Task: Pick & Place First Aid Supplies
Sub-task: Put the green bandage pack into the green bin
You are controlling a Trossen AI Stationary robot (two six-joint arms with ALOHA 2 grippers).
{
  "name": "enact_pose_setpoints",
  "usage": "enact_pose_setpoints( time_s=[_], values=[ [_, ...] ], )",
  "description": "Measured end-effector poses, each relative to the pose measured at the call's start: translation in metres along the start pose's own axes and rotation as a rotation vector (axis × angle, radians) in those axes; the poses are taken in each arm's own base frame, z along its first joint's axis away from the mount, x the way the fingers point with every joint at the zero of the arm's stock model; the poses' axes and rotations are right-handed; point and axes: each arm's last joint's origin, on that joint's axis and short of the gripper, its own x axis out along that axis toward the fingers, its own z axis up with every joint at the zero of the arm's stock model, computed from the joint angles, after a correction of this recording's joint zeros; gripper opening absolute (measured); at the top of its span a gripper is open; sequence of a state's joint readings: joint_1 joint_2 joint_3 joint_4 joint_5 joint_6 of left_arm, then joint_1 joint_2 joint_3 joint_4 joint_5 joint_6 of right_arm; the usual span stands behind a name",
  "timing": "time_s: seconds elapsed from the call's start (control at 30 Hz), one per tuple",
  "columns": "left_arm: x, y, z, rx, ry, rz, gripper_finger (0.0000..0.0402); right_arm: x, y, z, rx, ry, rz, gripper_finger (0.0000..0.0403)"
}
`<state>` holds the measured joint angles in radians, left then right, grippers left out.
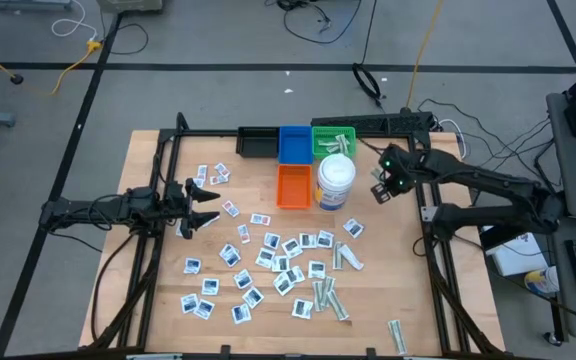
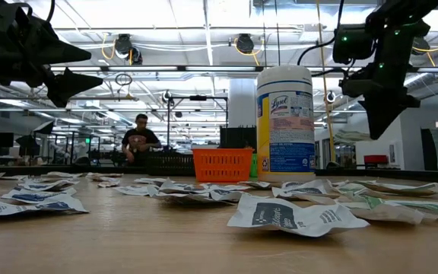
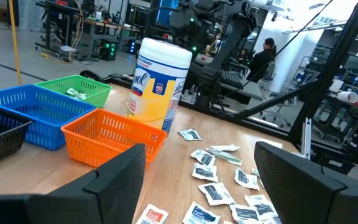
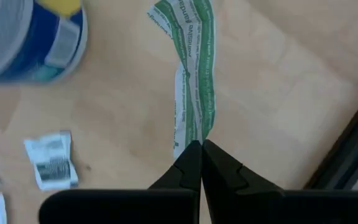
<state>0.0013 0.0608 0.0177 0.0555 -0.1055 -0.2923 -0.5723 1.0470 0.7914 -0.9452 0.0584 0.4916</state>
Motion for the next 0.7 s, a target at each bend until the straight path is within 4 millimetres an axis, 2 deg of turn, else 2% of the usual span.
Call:
enact_pose_setpoints(
  time_s=[0.23,0.47,0.7],
  values=[
    [0.000,0.000,0.000,0.000,0.000,0.000,0.0306,0.010,-0.002,0.029,0.006,-0.092,0.025,0.0000],
    [0.000,0.000,0.000,0.000,0.000,0.000,0.0306,0.016,-0.007,0.074,-0.052,-0.076,0.080,0.0000],
    [0.000,0.000,0.000,0.000,0.000,0.000,0.0306,0.016,-0.024,0.122,-0.137,-0.100,0.066,0.0000]
  ],
)
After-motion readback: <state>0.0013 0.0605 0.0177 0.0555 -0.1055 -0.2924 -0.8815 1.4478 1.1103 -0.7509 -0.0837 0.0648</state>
